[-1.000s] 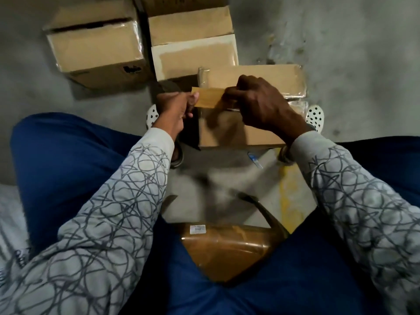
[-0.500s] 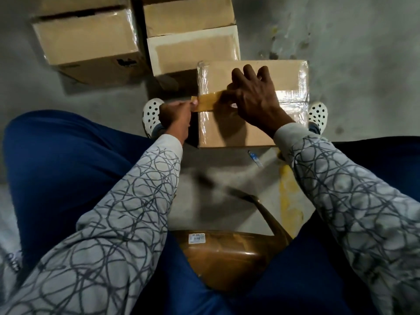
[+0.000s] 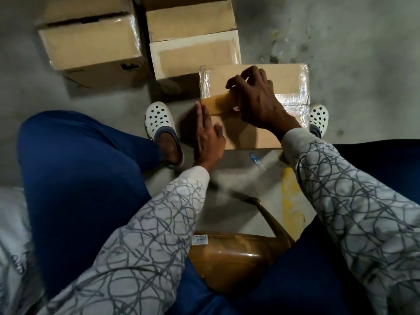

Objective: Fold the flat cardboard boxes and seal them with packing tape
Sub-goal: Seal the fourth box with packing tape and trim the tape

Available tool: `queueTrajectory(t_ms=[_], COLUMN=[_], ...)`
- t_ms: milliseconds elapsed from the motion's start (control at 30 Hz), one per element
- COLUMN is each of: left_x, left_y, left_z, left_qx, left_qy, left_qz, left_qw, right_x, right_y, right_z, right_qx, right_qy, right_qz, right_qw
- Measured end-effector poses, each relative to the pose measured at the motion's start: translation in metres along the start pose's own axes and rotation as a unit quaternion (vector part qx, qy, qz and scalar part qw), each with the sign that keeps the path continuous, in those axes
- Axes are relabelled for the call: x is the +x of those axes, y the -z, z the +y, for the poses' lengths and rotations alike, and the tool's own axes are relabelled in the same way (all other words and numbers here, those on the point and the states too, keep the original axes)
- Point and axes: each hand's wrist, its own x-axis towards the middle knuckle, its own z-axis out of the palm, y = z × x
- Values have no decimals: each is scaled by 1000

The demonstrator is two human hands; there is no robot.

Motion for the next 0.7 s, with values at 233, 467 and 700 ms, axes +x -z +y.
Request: queueTrajectory(t_ms=[233, 467, 700], left_x=[2, 2, 1], left_y=[-4, 1, -1], left_z=[-3, 1, -1], left_qx=[257, 286, 303], left_qy=[-130, -118, -142], left_qz=[-84, -100, -106], left_qw=[954, 946, 936], right_x=[-22, -28, -68], right_y=[-2, 16, 42], right_z=[7, 34, 114], right_qx=[-57, -216, -295], right_qy=[23, 15, -13], right_qz=[7, -25, -32], right_qw=[998, 976, 955])
